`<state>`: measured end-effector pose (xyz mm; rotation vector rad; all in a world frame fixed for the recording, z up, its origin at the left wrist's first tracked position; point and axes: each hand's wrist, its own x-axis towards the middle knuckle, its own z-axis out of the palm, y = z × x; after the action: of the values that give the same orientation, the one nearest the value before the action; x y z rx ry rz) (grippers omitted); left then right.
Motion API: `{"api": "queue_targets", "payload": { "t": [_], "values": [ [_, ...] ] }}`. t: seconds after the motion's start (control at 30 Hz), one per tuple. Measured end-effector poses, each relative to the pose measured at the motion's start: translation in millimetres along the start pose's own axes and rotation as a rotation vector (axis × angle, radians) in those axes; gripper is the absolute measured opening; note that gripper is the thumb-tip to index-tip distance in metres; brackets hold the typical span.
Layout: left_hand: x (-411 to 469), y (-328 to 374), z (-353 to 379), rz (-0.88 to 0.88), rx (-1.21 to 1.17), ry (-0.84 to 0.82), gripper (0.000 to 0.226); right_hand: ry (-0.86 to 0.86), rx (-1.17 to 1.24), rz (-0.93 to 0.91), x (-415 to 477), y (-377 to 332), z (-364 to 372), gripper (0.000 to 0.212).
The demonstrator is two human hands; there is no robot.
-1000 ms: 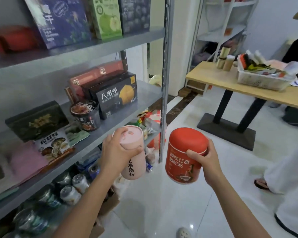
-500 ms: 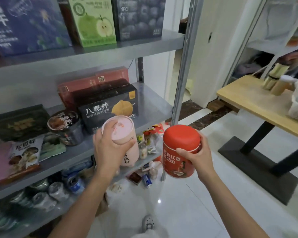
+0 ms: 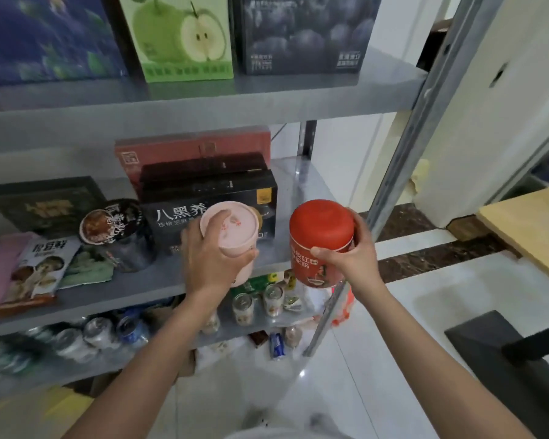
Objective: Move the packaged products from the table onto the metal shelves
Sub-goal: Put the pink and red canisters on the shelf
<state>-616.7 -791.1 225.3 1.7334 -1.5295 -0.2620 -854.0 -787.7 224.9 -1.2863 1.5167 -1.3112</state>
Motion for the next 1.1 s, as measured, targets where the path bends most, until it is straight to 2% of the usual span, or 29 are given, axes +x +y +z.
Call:
{"api": "queue_targets", "payload": {
  "t": [0.3, 0.4, 0.47, 0.53, 0.63, 0.7, 0.73, 0.83, 1.1],
  "values": [
    [0, 6, 28, -0.096, 0.025, 0.126, 0.081, -0.257, 0.126, -0.002, 79, 11, 1, 0.098],
    [3, 9, 33, -0.137, 0.034, 0.156, 0.079, -0.41, 0.079, -0.016, 100, 8, -5, 0.098],
    [4, 10, 35, -0.149, 0.03, 0.176, 0.078, -0.45, -0.003, -0.043, 111, 6, -9, 0.09],
    [4, 12, 37, -0.155, 0.029, 0.187, 0.077, -0.415, -0.17, -0.143, 113, 3, -11, 0.085],
    [4, 14, 39, -0.178, 0.038, 0.191, 0.077, -0.253, -0.623, -0.512, 100, -2, -5, 0.098],
    [4, 14, 39, -0.178, 0.042, 0.195, 0.077, -0.13, -0.819, -0.752, 92, 2, 6, 0.101],
    [4, 14, 40, -0.176, 0.047, 0.196, 0.077, -0.09, -0.875, -0.801, 89, 4, 11, 0.102],
    [2, 12, 40, -0.167, 0.057, 0.196, 0.079, -0.031, -0.974, -0.832, 86, 13, 19, 0.1],
    [1, 9, 40, -0.14, 0.067, 0.186, 0.08, -0.038, -0.996, -0.766, 119, 11, 20, 0.089]
  ]
}}
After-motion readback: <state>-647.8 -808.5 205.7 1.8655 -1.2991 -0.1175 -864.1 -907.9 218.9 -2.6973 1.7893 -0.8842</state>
